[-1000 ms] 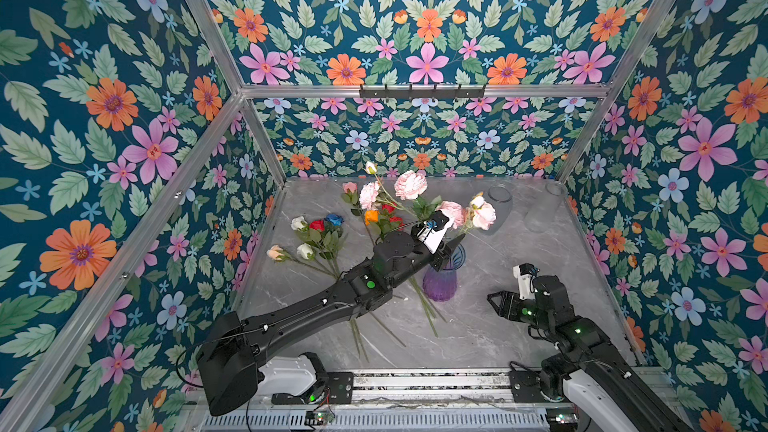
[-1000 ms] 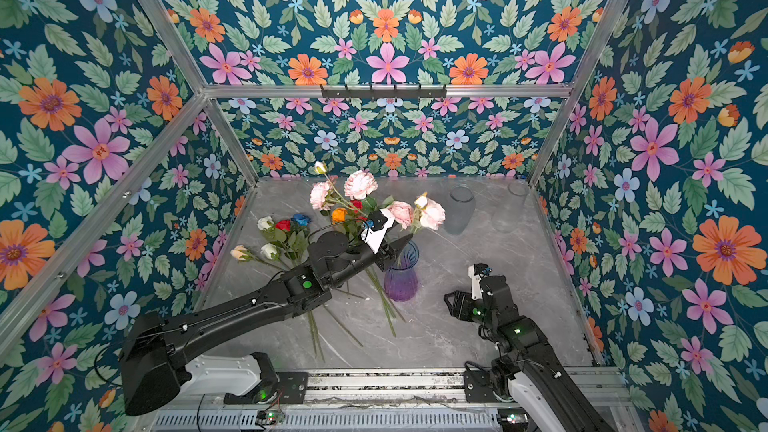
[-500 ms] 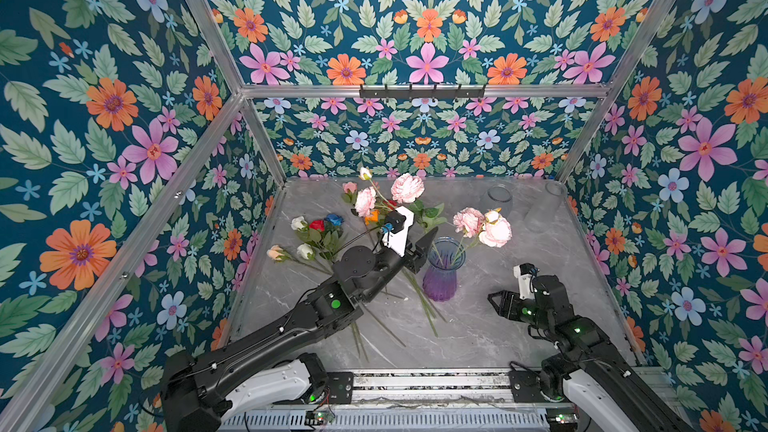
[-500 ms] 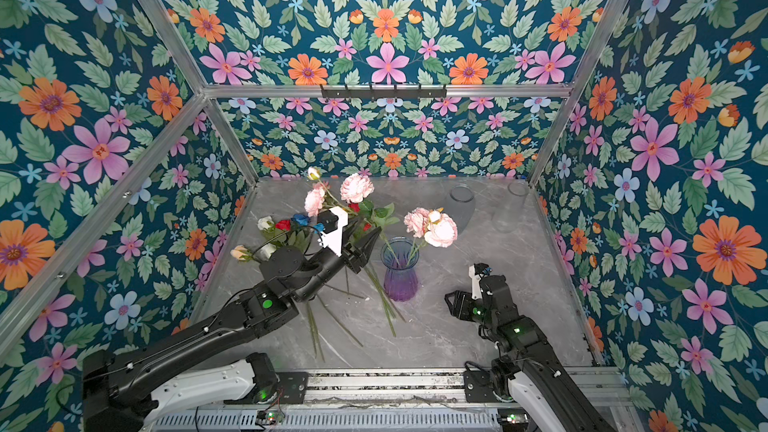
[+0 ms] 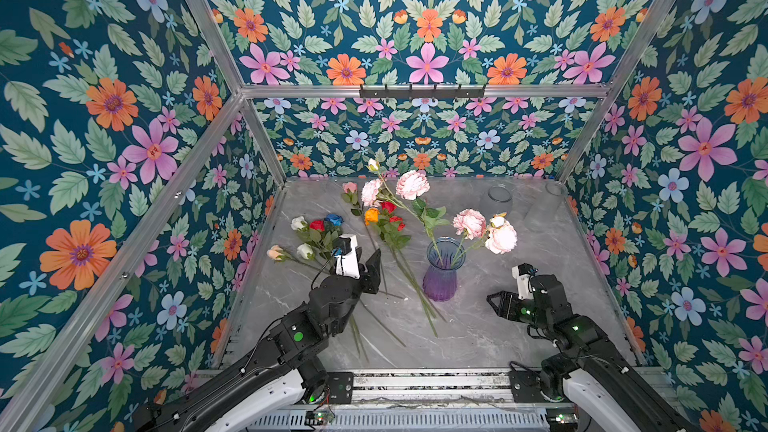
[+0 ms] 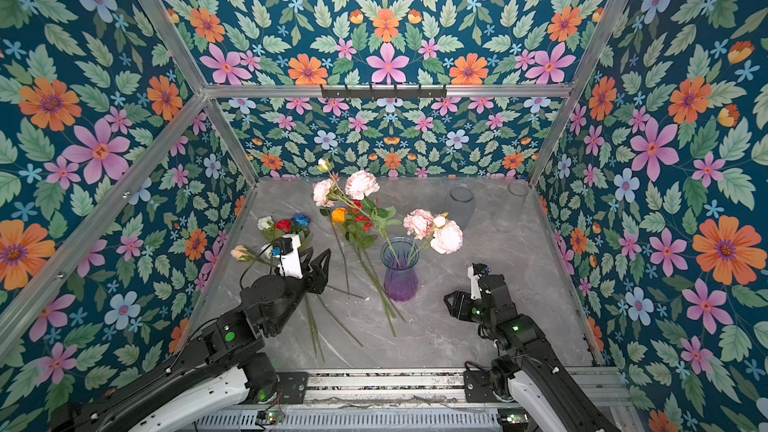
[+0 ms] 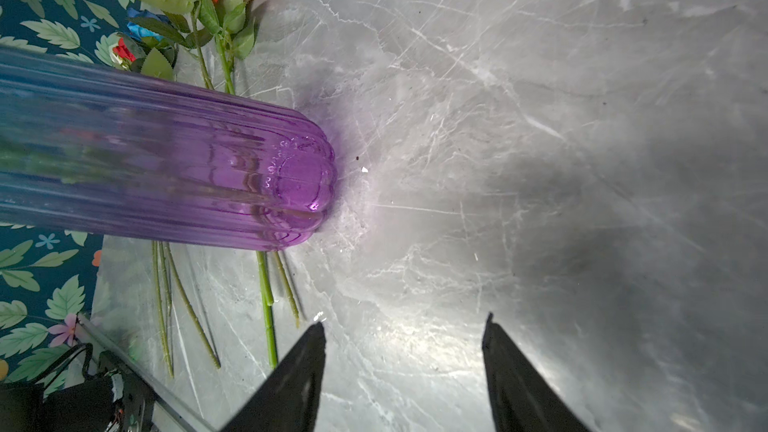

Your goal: Arrange the flowers into the vase

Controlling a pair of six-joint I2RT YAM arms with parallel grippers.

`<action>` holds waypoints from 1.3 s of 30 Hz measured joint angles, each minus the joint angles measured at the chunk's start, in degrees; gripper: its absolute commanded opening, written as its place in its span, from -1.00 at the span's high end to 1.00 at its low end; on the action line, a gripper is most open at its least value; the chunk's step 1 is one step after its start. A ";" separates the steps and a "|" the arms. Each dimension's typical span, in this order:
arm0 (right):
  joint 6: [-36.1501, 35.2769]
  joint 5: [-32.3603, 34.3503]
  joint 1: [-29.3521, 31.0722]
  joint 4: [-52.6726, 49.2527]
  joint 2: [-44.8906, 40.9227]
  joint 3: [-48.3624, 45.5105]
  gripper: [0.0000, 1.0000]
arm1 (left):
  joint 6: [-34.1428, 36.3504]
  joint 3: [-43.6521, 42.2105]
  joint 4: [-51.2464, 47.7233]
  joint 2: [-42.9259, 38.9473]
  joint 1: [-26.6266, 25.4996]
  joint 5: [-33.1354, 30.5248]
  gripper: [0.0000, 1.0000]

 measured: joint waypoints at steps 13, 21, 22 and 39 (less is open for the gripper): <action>0.00 -0.61 0.00 0.07 -0.52 0.02 -0.23 | -13.79 -3.98 -4.00 14.56 30.71 20.65 -0.15; 0.00 -0.76 0.00 0.11 -0.26 0.02 -0.24 | -17.77 -6.40 -2.03 25.14 37.05 27.39 -0.13; 0.00 -0.76 0.00 0.11 -0.26 0.02 -0.24 | -17.90 -6.54 -1.36 26.14 37.55 27.78 -0.13; 0.00 -0.76 0.00 0.17 0.24 0.02 -0.24 | -16.02 -1.40 13.97 46.31 38.88 39.60 0.24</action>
